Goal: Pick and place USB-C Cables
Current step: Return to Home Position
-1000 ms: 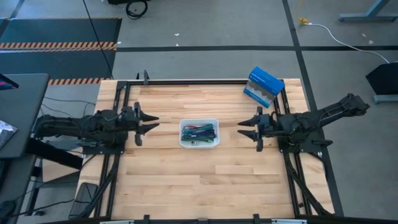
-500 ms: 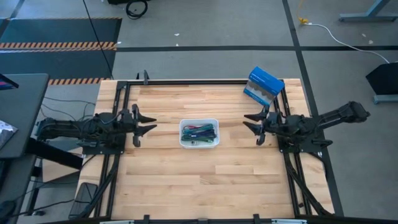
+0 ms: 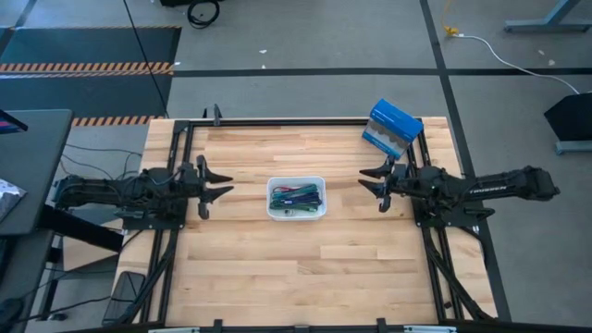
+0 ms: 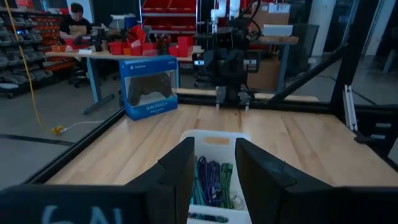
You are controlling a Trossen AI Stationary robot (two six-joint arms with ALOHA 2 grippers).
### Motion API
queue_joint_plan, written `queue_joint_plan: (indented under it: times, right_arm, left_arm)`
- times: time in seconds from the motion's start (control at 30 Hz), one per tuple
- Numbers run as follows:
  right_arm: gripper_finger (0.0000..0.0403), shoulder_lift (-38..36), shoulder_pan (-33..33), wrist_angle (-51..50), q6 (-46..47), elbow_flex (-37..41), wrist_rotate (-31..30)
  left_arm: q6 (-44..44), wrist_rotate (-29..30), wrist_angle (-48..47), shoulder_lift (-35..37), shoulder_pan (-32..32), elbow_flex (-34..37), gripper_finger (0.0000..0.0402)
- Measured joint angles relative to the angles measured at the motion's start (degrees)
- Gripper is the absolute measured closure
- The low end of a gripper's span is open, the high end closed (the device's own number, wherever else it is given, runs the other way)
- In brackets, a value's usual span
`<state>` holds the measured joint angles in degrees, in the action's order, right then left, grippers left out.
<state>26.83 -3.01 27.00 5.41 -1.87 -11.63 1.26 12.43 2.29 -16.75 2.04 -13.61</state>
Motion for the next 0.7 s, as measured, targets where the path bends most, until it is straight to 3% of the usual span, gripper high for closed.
queue_joint_plan:
  times: [0.37,0.7]
  right_arm:
    - [0.0248,-2.1,-3.6,-0.3,-0.5,1.5,5.7]
    - [0.0248,-2.6,-3.9,-3.5,0.2,1.5,5.9]
  left_arm:
    - [0.0,0.0,-2.5,1.5,0.0,0.0,0.0276]
    - [1.1,0.0,-3.1,2.3,0.0,0.0,0.0276]
